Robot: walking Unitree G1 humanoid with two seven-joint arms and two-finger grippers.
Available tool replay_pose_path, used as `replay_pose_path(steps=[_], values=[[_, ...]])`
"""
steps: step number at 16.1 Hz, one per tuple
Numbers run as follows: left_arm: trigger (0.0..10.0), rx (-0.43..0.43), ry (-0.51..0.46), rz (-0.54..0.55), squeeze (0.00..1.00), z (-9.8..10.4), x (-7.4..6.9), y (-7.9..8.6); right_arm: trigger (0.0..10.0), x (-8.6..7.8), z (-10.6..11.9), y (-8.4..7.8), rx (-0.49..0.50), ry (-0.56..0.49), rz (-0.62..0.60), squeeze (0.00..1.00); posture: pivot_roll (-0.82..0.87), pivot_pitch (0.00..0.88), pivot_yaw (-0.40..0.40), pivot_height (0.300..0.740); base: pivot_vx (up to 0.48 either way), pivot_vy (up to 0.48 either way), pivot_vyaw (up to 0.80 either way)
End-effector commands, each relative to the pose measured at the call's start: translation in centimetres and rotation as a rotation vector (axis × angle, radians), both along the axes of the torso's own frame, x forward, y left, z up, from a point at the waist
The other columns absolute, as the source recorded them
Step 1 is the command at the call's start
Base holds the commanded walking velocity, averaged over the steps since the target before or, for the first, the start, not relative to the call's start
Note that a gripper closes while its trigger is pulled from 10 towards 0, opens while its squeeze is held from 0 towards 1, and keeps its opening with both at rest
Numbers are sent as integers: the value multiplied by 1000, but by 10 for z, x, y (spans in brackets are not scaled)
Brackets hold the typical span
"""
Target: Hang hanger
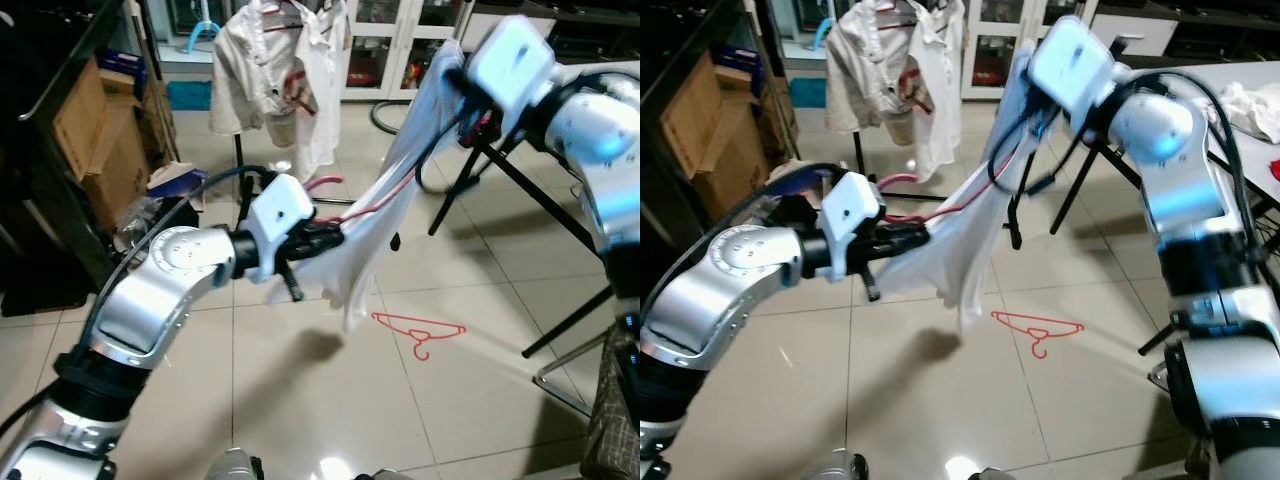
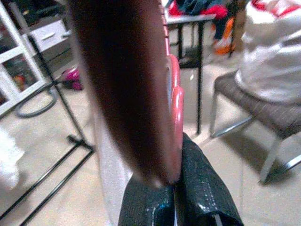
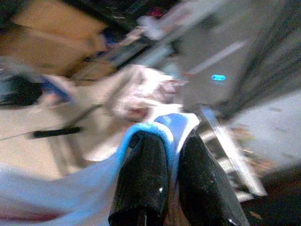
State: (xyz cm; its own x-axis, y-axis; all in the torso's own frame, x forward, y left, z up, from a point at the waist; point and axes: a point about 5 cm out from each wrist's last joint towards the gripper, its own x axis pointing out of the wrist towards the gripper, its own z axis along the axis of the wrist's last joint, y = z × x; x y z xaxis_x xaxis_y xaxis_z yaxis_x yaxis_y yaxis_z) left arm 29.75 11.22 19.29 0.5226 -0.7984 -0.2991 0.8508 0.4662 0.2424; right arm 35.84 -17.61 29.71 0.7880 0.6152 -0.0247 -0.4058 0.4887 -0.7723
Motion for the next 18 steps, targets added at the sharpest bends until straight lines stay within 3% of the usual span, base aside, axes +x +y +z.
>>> replay_pose_path(steps=[1, 4, 7, 12, 14, 15, 16, 18], values=[[10000, 74, 51, 64, 0, -13, 5, 8, 10000, -13, 15, -3, 16, -8, 65, 0, -9, 21, -41, 740, 0, 0, 0], [10000, 36, 27, 103, 0, -1, 9, 16, 10000, -11, 9, -26, 20, -1, -27, 0, -10, 21, -39, 740, 0, 0, 0], [10000, -14, -16, 128, 0, 16, 14, 21, 10000, -3, 5, -52, -5, -66, -204, 0, -18, 17, -29, 740, 0, 0, 0], [10000, -29, -30, 145, 0, 24, 15, 29, 10000, -5, -7, -63, -54, 1, -227, 0, -12, 11, -26, 740, 0, 0, 0], [10000, -40, -7, 147, 0, 20, 16, 31, 10000, -11, 0, -50, 92, 47, -102, 0, -8, 5, -24, 740, 0, 0, 0], [10000, -51, 33, 159, 0, 10, 17, 32, 10000, -16, 14, -40, 260, 80, -3, 0, -4, 0, -22, 740, 0, 0, 0], [10000, -62, 73, 145, 0, -1, 14, 29, 10000, -18, 23, -36, 368, 89, 53, 0, -8, 0, -20, 740, 0, 0, 0], [10000, -117, 99, 103, 0, -4, 8, 21, 10000, -21, 36, -35, 462, 83, 120, 0, -12, 0, -21, 740, 0, 0, 0]])
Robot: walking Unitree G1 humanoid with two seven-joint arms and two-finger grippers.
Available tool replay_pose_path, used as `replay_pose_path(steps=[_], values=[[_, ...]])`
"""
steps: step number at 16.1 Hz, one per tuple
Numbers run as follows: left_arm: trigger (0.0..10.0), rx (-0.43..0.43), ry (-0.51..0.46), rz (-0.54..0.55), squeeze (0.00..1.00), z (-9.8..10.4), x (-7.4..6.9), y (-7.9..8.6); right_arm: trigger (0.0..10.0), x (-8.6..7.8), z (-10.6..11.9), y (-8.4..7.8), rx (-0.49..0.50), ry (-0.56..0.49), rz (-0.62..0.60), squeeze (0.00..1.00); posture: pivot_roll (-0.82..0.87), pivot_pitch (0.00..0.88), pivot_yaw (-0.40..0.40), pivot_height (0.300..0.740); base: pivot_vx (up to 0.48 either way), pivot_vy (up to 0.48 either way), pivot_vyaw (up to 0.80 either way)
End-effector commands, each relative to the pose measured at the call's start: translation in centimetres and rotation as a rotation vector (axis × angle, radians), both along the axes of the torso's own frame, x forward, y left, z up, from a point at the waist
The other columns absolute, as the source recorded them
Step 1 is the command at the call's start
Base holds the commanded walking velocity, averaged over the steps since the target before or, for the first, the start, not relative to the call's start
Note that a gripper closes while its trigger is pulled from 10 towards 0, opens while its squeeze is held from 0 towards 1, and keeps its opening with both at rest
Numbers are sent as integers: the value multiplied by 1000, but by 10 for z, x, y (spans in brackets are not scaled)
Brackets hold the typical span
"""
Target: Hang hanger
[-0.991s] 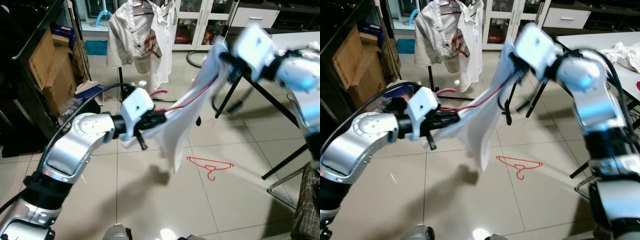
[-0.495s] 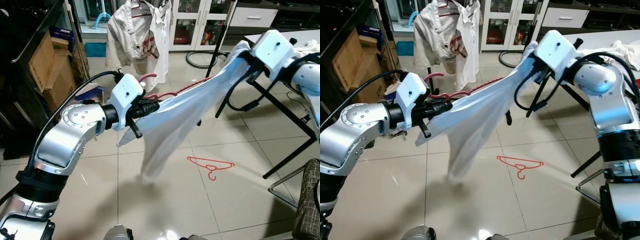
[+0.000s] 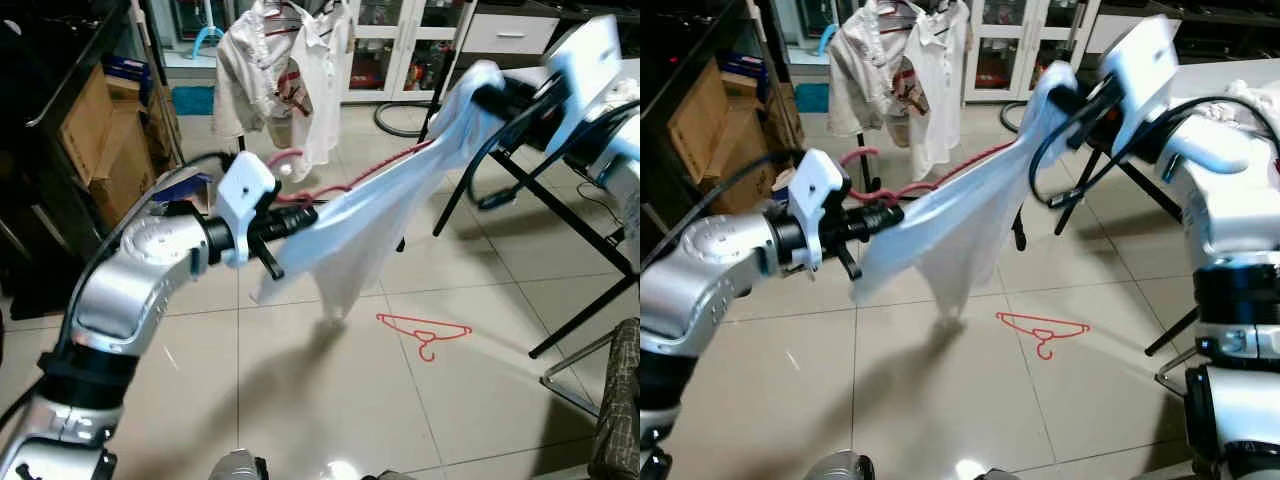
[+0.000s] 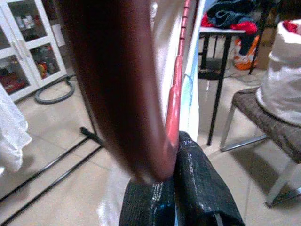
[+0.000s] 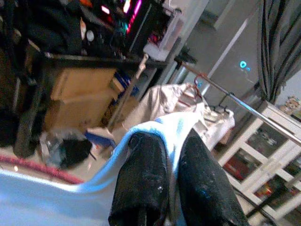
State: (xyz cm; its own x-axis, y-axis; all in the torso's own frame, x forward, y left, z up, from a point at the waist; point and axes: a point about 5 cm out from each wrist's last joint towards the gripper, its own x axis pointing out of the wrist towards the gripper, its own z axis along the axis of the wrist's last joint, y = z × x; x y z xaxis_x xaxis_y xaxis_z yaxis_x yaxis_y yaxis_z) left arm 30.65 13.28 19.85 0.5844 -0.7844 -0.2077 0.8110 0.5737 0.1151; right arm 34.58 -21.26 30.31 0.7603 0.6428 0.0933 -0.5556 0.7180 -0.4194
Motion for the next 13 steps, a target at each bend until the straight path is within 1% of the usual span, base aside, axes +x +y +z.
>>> replay_pose_path(steps=[1, 2, 4, 5, 6, 8, 9, 10, 11, 12, 13], values=[[10000, -19, 34, -49, 0, -3, -6, -5, 10000, -6, 35, -7, 67, -154, -4, 0, -11, 0, -22, 740, 0, 0, 0], [10000, -32, 19, -92, 0, 0, -10, -7, 10000, 1, 36, -17, 61, -192, -84, 0, -11, 0, -22, 740, 0, 0, 0], [10000, -19, 23, -125, 0, -2, -15, -9, 10000, 7, 38, -28, 92, -240, -187, 0, -7, 0, -20, 740, 0, 0, 0], [10000, -13, 23, -132, 0, -3, -16, -9, 10000, 8, 40, -30, 103, -257, -210, 0, -7, 0, -20, 740, 0, 0, 0], [10000, 2, 34, -149, 0, -6, -19, -10, 10000, 10, 45, -40, 162, -304, -285, 0, -7, 0, -20, 740, 0, 0, 0], [10000, 16, 52, -161, 0, -10, -23, -10, 10000, 13, 52, -52, 257, -369, -375, 0, 3, 0, -18, 740, 0, 0, 0], [10000, 17, 54, -164, 0, -11, -23, -10, 10000, 13, 54, -55, 284, -380, -387, 0, 3, 0, -18, 740, 0, 0, 0], [10000, 19, 56, -170, 0, -11, -25, -10, 10000, 13, 58, -63, 311, -409, -448, 0, 3, 0, -18, 740, 0, 0, 0], [10000, 20, 58, -170, 0, -11, -25, -9, 10000, 13, 59, -67, 338, -418, -473, 0, 3, 0, -17, 740, 0, 0, 0], [10000, 29, 62, -170, 0, -13, -25, -9, 10000, 15, 59, -66, 355, -405, -459, 0, 3, 0, -16, 740, 0, 0, 0], [10000, 48, 72, -155, 0, -17, -24, -7, 10000, 15, 60, -54, 353, -385, -386, 0, 2, 0, -16, 740, 0, 0, 0]])
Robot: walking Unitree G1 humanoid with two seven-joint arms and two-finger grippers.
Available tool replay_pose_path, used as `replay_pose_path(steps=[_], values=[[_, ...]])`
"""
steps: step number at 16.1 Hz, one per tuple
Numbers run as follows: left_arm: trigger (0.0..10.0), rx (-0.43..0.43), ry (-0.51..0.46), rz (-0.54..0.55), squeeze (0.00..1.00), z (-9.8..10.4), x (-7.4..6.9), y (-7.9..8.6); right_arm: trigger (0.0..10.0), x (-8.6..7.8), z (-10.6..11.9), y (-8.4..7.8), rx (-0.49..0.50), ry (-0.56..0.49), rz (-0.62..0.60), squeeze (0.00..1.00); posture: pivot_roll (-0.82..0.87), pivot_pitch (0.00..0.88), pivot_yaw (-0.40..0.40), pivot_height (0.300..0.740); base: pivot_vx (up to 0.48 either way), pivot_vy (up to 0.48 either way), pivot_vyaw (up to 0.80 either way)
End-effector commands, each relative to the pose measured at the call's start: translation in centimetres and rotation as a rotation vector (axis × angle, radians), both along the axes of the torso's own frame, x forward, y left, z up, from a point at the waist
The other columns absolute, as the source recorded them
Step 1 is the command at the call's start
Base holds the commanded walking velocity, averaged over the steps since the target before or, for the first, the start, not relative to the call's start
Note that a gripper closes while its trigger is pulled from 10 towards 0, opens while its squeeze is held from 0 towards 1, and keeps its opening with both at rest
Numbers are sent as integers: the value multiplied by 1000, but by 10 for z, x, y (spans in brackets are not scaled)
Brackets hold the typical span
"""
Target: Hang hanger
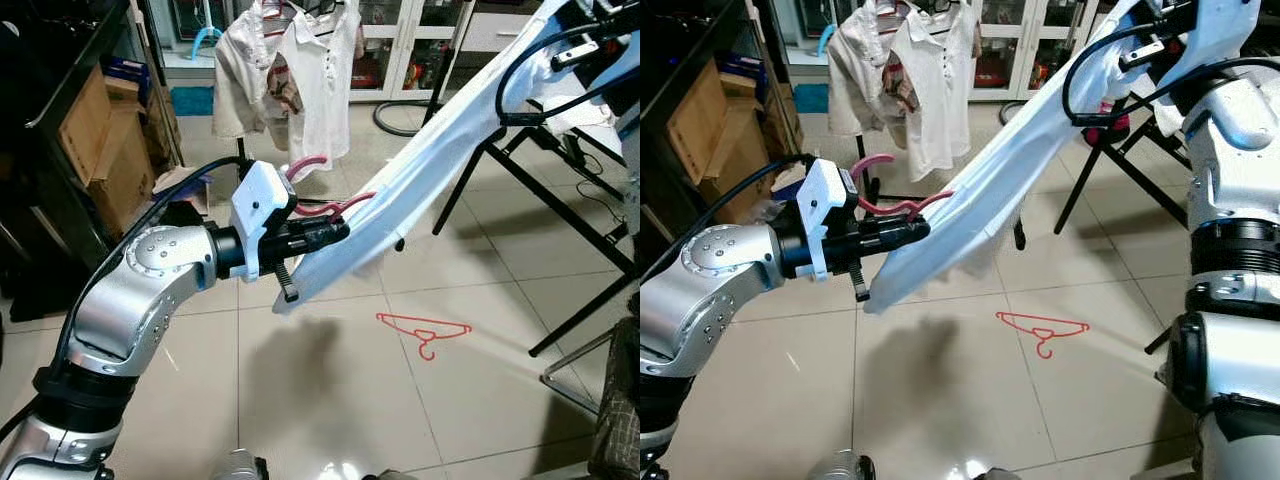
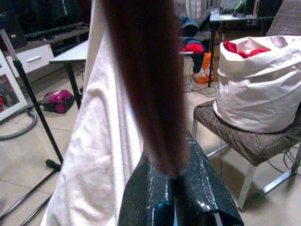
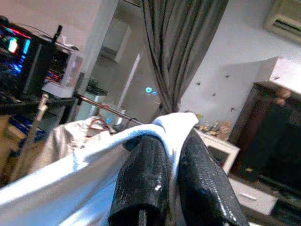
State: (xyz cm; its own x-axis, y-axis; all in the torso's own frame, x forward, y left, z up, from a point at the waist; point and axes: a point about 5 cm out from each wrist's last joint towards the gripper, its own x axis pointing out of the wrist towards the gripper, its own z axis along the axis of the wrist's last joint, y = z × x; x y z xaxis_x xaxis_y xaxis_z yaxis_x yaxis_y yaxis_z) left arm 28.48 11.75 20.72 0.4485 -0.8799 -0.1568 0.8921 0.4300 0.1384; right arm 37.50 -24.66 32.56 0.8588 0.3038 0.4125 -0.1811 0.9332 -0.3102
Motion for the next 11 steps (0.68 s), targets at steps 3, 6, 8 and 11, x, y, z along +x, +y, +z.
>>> replay_pose_path(steps=[3, 6, 8, 11], values=[[10000, 122, 110, 70, 0, -28, 4, 14, 10000, -16, 18, 14, -79, -28, 176, 0, 0, 0, -17, 740, 0, 0, 0], [10000, 128, 99, 95, 0, -24, 9, 14, 10000, -26, -33, 57, -281, 121, 387, 0, 0, 0, -14, 740, 0, 0, 0], [10000, 138, 96, 105, 0, -24, 12, 15, 10000, -38, -52, 83, -334, 170, 502, 0, 1, 0, -9, 740, 0, 0, 0], [10000, 141, 90, 127, 0, -22, 17, 18, 10000, -50, -65, 95, -309, 236, 584, 0, -2, 0, -7, 740, 0, 0, 0]])
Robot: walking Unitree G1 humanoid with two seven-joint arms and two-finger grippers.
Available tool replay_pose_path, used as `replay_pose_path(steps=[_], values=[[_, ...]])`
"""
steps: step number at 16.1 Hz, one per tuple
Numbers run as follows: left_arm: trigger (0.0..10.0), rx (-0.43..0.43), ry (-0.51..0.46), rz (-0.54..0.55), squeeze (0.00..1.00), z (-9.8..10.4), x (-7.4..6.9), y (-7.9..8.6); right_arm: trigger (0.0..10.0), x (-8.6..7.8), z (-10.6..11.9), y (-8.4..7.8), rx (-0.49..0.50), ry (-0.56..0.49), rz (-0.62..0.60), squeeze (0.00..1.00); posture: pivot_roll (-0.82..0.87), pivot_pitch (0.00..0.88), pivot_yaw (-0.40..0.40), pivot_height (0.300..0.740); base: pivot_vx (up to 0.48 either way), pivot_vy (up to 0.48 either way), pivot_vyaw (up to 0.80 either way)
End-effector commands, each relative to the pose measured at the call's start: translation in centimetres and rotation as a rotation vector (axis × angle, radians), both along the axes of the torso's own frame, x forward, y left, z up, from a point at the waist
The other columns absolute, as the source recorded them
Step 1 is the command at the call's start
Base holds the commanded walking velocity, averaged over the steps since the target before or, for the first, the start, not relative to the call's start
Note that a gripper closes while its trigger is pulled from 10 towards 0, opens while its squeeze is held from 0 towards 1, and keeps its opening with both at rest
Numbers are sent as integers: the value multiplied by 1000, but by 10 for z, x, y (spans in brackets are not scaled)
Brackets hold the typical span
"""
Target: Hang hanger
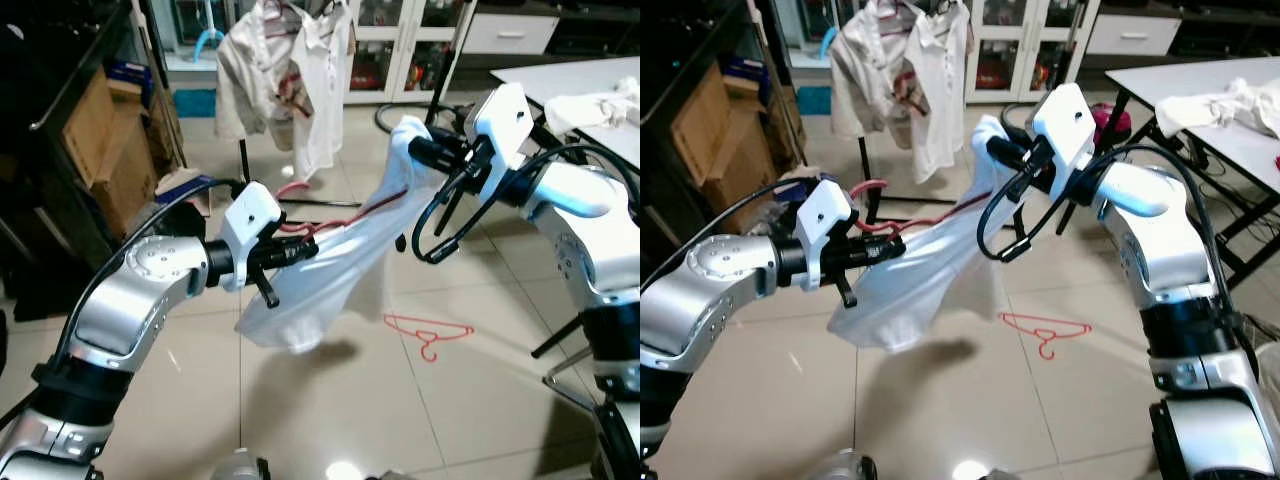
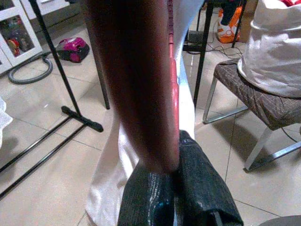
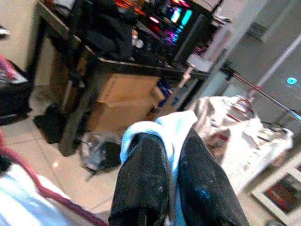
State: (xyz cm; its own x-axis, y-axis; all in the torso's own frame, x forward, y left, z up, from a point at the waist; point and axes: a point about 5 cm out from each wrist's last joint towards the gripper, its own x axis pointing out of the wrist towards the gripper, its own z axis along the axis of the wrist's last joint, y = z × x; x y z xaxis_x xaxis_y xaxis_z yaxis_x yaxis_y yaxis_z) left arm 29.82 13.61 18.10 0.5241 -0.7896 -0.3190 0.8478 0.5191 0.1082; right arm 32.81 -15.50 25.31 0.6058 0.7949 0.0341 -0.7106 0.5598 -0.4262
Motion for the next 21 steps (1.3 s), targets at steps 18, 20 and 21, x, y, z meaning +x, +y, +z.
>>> replay_pose_path(steps=[18, 20, 21], values=[[10000, 134, -59, 109, 0, -8, 20, 8, 10000, 6, 69, 42, 576, 180, -78, 0, -7, 0, -29, 740, 0, 0, 0], [10000, 133, -61, 110, 0, -8, 20, 8, 10000, -5, 51, 62, 460, 200, -15, 0, -4, 0, -29, 740, 0, 0, 0], [10000, 134, -62, 110, 0, -8, 20, 9, 10000, -9, 45, 70, 447, 240, 19, 0, -4, 0, -29, 740, 0, 0, 0]])
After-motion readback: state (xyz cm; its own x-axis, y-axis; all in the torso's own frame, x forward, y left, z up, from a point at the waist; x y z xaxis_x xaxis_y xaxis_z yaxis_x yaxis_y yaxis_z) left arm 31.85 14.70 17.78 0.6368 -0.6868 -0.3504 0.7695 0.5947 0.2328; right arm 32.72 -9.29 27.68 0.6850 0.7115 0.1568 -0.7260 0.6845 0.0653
